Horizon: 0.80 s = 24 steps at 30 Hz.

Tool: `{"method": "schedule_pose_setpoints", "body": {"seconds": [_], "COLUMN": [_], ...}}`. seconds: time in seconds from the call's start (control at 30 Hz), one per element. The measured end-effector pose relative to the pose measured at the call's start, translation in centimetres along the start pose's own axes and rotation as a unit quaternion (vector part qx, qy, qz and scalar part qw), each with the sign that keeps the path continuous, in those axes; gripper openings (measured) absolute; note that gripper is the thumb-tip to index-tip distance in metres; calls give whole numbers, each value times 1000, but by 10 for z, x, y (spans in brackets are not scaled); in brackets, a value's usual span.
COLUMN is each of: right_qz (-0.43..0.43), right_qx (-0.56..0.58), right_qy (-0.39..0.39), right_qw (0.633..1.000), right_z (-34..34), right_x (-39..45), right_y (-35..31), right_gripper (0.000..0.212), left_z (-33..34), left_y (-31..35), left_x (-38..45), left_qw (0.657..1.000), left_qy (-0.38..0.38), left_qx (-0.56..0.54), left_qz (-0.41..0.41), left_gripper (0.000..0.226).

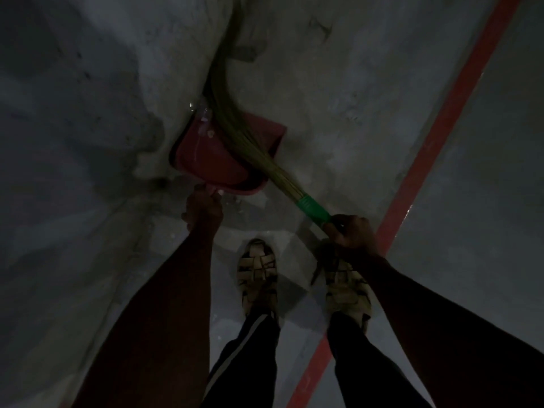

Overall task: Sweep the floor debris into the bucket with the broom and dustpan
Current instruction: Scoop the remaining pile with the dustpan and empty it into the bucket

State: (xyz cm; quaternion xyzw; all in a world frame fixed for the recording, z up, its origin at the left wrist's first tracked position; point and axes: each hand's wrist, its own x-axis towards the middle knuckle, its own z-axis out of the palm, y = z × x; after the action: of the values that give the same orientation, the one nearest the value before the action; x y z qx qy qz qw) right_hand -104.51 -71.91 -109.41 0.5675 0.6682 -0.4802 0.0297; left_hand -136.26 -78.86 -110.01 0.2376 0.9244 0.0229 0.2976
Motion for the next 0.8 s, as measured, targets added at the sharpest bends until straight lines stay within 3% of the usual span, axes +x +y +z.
{"method": "schedule_pose_setpoints", "body": {"seconds": [0.13, 0.3, 0.47, 0.6, 0.8], "right_qz": [-41, -40, -40, -21, -33], "right_qx": [-28, -27, 3, 29, 30], "right_qy": [17, 54, 113, 146, 187], "right_qw": [999, 997, 993, 989, 981], "right_z": [-19, -55, -116, -173, -263], "right_x": [-9, -30, -62, -98, -178], "right_y": [3, -13, -56, -104, -171], "right_gripper": [56, 41, 38, 26, 36], "left_z": [-17, -43, -128, -189, -296], "left_y": [18, 42, 118, 169, 235], "left_x": [-3, -19, -73, -105, -196], "left_qw": [999, 999, 998, 996, 993], "left_qy": [-32, 26, 16, 62, 74], "left_qx": [-15, -2, -41, -28, 19], "left_qz": [-25, 30, 32, 50, 91], "left_gripper": [43, 56, 41, 46, 42]}}
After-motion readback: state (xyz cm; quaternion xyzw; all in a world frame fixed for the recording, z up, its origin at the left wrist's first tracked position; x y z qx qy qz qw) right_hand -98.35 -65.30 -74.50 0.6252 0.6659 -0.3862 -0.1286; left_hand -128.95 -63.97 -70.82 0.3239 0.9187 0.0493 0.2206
